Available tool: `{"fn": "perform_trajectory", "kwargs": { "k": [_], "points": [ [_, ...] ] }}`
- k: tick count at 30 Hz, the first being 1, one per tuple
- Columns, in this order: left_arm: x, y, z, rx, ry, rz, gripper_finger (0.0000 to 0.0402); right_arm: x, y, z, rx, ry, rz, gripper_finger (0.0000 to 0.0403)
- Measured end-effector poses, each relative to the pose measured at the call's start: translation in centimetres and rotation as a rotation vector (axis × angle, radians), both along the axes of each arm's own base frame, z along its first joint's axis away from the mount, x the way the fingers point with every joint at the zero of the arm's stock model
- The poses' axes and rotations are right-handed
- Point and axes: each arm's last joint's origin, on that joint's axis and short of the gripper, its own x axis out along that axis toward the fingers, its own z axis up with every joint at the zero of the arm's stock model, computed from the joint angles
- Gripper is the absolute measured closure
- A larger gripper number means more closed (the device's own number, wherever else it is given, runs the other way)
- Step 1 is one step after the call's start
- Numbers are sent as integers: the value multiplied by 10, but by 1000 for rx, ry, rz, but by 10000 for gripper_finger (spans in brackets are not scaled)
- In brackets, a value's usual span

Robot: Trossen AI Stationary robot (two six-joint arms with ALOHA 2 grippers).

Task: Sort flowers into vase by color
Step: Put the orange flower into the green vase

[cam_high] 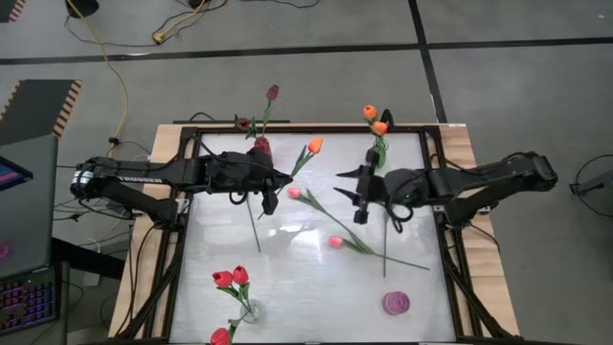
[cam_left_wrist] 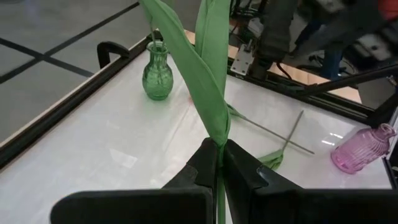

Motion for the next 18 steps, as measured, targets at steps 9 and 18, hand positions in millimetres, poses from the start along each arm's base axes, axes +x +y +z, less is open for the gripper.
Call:
{"fn": "perform_trajectory", "kwargs": {
  "k": [9, 18],
  "points": [
    [1, 0, 2, 11, -25, -4, 401, 1, -22, -35, 138, -431, 9, 220],
    [5, -1, -1, 36, -91, -47, 401, 35, -20, -52, 152, -620, 106, 220]
  ]
}}
